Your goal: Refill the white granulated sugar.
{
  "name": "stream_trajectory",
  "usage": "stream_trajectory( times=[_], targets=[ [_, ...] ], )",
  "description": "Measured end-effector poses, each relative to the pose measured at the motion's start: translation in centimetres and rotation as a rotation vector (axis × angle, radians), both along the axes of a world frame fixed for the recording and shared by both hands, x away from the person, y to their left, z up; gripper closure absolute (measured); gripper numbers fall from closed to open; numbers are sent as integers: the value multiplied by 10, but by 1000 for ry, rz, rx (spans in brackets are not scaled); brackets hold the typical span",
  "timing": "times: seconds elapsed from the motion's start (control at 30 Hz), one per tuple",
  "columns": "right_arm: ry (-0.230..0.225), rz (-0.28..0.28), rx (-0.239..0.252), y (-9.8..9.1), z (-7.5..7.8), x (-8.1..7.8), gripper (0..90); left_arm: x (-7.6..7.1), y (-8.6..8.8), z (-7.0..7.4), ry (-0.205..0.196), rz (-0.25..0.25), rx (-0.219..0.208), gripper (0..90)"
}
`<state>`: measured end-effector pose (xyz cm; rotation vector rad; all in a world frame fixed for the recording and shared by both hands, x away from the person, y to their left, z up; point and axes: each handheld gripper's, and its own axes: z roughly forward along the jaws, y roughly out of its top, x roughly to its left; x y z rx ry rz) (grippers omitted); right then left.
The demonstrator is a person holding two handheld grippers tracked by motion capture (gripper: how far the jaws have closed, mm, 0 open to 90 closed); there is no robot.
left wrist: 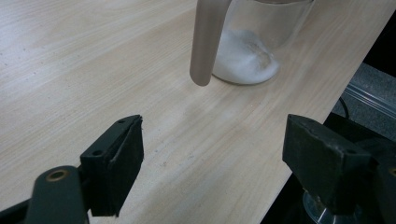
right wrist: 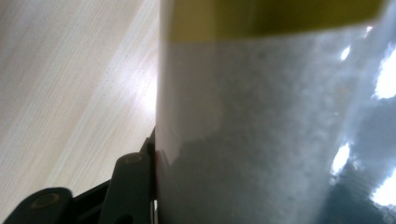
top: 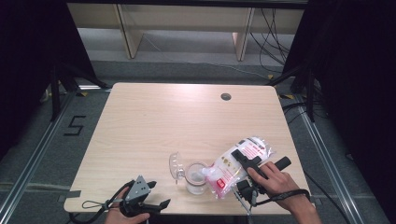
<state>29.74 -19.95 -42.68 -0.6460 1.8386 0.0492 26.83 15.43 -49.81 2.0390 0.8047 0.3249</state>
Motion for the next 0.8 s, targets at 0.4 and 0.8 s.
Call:
stream_trajectory(
  times=[0.4,0.8],
  targets=[
    [5,11,0,0,0,0,545,0,1,1,1,-9,16,202],
    [7,11,-1,0,0,0,546,0,0,1,8,1,10,202]
  ],
)
